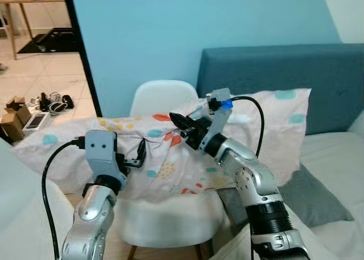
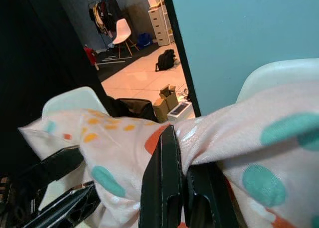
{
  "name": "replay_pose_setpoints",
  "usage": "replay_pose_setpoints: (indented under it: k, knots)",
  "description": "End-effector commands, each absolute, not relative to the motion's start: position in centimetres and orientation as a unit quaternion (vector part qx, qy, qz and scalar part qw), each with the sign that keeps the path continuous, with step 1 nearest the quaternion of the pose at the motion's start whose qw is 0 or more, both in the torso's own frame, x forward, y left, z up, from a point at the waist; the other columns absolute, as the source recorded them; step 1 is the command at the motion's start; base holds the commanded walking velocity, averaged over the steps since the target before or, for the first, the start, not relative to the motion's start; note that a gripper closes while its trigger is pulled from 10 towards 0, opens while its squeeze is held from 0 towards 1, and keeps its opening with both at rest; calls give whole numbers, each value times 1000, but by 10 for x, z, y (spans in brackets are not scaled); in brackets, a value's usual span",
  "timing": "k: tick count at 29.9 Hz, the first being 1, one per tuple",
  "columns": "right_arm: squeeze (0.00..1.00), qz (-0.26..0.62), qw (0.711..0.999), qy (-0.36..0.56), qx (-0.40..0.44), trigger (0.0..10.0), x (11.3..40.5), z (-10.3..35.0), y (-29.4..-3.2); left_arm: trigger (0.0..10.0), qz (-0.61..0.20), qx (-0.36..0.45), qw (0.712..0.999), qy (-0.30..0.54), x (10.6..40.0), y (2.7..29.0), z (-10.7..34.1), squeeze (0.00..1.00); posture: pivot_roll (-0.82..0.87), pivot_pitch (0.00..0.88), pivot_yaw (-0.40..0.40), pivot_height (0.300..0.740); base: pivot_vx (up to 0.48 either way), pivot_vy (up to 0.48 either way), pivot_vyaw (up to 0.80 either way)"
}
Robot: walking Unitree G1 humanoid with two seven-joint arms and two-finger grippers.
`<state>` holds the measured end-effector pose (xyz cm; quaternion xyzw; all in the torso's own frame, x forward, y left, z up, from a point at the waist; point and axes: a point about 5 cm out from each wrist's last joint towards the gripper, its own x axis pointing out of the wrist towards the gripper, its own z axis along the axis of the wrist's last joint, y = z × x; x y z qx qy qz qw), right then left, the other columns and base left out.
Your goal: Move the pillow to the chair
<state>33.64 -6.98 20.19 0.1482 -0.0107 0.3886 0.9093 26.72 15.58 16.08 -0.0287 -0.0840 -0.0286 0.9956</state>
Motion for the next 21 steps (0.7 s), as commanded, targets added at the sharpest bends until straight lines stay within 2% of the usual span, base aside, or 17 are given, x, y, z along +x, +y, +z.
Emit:
replay_pose_setpoints:
  k: [1, 11, 21]
  knots:
    - [0, 432, 887, -49, 156, 10000, 335, 224, -55, 10000, -14, -20, 996, -86, 270, 164, 162, 0, 96, 0, -53, 720, 0, 0, 0]
    - [0, 449, 877, -74, 155, 10000, 344, 245, -41, 10000, 0, 16, 994, -113, 279, 176, 175, 0, 101, 0, -64, 690, 0, 0, 0]
    - [0, 436, 882, -84, 156, 10000, 352, 251, -46, 10000, -5, 24, 991, -131, 288, 173, 185, 0, 98, 0, -62, 650, 0, 0, 0]
